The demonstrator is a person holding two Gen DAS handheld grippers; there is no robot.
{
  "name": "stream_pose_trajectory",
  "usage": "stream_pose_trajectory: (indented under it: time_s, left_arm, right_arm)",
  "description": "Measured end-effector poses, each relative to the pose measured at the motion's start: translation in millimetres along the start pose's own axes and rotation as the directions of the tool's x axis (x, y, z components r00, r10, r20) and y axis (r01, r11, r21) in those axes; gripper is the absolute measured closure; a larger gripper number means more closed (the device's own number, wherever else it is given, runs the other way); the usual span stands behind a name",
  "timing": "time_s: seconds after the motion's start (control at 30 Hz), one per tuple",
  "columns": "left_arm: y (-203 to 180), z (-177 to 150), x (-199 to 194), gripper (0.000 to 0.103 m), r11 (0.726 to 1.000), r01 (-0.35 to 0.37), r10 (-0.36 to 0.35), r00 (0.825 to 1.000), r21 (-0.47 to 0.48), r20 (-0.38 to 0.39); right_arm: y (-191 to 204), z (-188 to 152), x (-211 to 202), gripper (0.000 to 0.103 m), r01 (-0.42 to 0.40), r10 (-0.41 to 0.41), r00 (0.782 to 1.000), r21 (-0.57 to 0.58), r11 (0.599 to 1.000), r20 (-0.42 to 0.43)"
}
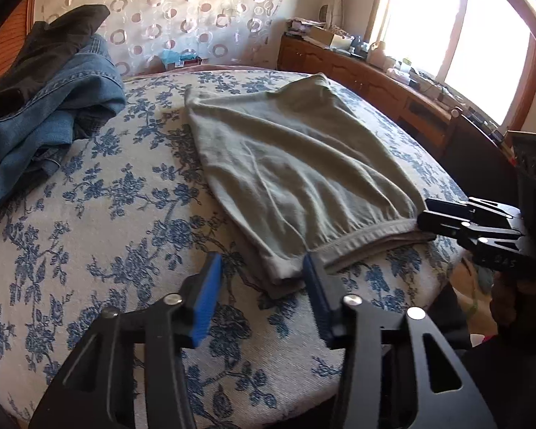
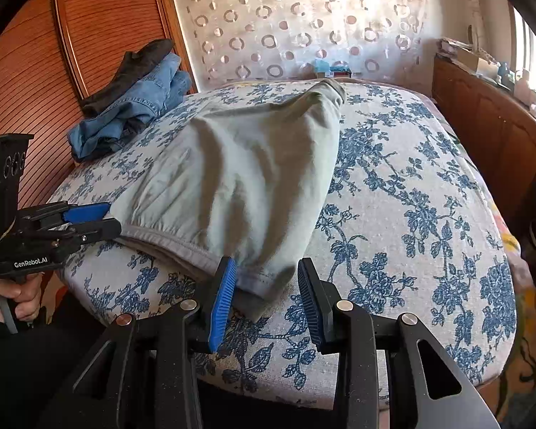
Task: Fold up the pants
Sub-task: 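Lower the left gripper to the folded pants edge and close on it, then grasp the pants edge with the right gripper while the left gripper holds it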
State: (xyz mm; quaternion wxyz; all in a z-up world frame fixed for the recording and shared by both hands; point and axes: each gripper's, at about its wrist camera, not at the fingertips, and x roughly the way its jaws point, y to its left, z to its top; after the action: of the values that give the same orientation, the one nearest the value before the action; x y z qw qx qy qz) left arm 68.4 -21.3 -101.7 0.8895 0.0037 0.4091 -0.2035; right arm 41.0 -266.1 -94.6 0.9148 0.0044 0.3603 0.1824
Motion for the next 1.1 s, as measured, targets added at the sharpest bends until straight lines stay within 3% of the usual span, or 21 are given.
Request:
stream_pose_trajectory:
  time_s: [0.57, 0.7, 0.77, 1.1]
  left_arm:
    - [-4.7, -2.6, -0.9, 0.083, 0.999, 0.048, -0.048, 0.999, -0.003, 0.009]
    - [-2.0, -2.4, -5.4, 0.093, 0.998, 0.055, -0.054, 0.998, -0.008, 0.021]
    - [-1.0, -3.1, -8.9, 0.094, 0.998, 0.064, -0.064, 0.998, -0.009, 0.026]
    - [1.8, -3.3, -37.5, 0.095, 0.997, 0.073, -0.072, 0.995, -0.013, 0.071]
  right_arm:
    - [6.2, -3.6, 3.9, 0.066, -0.009, 0.009, 1.000, -0.007, 1.000, 0.001]
    - [7.5, -3.5, 4.7, 0.086, -0.020, 0.020, 1.000, -0.019, 1.000, -0.005]
    - [3.9, -2.8, 3.4, 0.090, -0.044, 0.044, 0.999, -0.005, 0.999, -0.003]
    - [9.0, 7.5, -24.1, 0.092, -0.111, 0.113, 0.992, -0.030, 0.993, 0.052]
